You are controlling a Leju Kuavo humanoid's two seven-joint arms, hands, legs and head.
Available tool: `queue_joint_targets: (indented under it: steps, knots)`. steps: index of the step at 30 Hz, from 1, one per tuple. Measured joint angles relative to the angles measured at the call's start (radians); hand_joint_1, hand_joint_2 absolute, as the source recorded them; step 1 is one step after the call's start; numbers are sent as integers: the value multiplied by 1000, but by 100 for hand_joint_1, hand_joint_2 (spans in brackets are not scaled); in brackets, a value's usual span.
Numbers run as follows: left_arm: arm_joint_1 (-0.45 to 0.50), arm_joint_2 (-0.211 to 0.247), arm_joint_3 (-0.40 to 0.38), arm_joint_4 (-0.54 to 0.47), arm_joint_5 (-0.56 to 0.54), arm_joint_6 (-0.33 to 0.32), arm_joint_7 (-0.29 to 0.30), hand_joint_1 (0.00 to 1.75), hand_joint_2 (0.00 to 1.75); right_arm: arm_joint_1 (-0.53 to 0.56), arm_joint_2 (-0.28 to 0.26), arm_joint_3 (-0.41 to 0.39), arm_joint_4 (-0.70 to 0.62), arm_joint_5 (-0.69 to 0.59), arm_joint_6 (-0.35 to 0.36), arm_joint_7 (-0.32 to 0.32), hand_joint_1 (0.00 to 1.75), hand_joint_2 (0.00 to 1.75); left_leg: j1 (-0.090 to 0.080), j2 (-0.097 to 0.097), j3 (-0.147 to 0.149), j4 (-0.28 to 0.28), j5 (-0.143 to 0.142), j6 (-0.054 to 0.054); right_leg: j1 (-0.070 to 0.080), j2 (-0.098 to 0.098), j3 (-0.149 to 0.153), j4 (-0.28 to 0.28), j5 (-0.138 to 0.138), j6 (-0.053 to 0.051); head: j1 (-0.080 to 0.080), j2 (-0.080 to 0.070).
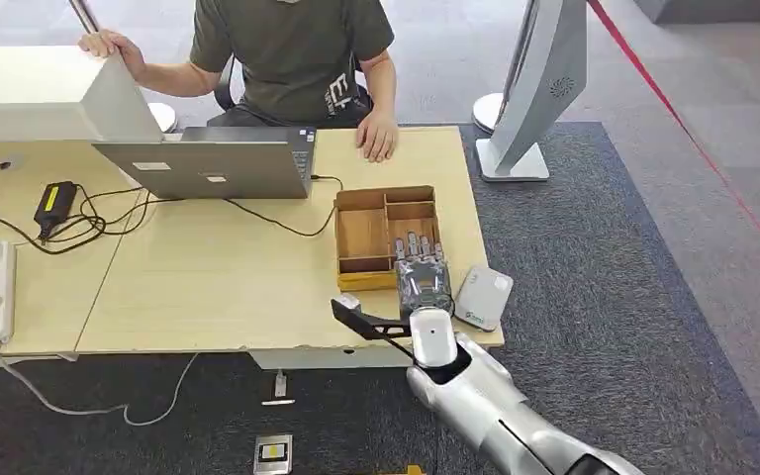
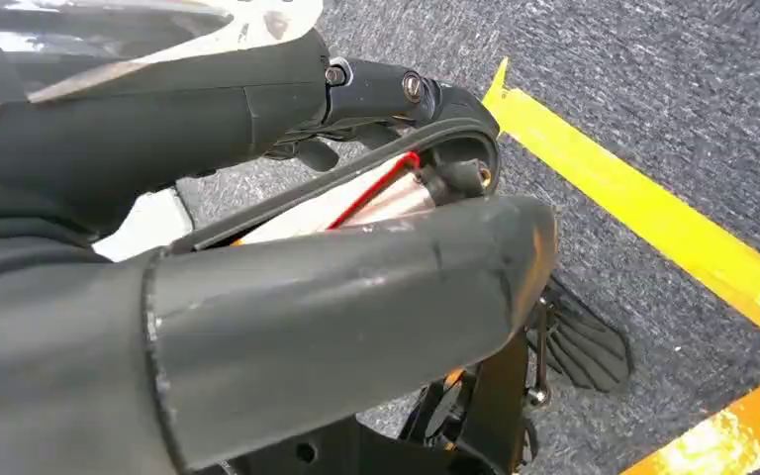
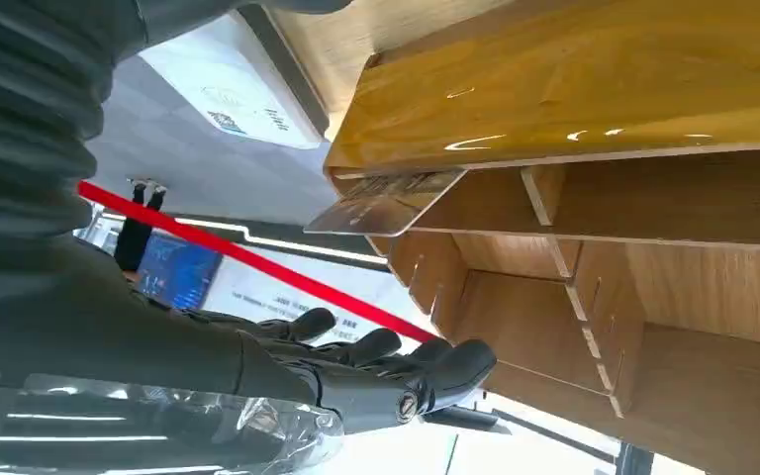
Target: Pass the card to the sensor for recognition and then transmit it.
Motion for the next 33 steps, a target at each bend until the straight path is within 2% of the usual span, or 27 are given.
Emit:
queue_joint_targets:
  steps: [13,33]
  knots:
    - [0,-2,0,0,2,15,6,0,0,-7,-1,5,1,4,1,-1,0,175,0,0,0,0,0,0,0,0,0,0,0,0,0,0]
    - [0,-2,0,0,-2,8,9,0,0,-22,-37,4,-1,-2,42,18,0,175,0,0,0,0,0,0,0,0,0,0,0,0,0,0]
